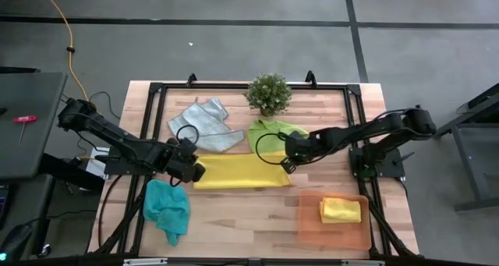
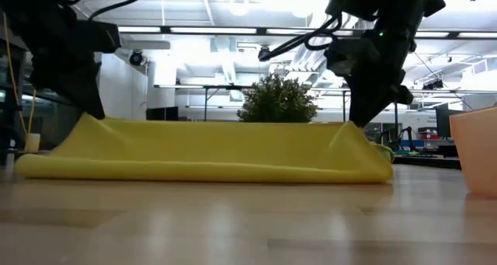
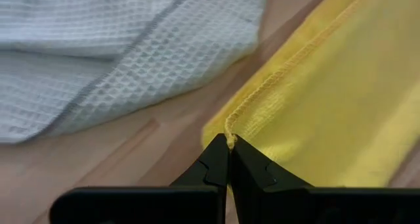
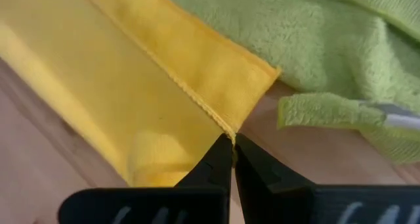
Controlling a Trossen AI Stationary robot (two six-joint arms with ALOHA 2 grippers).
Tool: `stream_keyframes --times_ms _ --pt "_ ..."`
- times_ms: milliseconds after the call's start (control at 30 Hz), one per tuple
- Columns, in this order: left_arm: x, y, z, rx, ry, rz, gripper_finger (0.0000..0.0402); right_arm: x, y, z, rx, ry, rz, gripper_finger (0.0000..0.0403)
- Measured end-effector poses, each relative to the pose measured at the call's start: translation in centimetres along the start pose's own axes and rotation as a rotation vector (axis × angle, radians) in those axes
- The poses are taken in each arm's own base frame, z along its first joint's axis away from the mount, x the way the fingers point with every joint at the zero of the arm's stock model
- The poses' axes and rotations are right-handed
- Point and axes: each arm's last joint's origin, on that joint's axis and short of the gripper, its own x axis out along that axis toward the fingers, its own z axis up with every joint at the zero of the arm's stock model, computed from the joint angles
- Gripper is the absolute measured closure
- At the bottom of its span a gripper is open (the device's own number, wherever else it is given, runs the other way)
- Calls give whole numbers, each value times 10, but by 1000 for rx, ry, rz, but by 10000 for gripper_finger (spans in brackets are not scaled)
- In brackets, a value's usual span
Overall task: Fold microfiber towels
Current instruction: Fold the yellow microfiber towel
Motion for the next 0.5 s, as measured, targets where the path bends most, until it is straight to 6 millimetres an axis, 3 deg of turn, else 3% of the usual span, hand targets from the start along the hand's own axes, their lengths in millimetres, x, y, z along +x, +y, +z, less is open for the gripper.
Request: stream_keyframes --times_ms 500 --pt "13 -6 -6 70 1 75 389 0 -1 2 1 -50 -35 399"
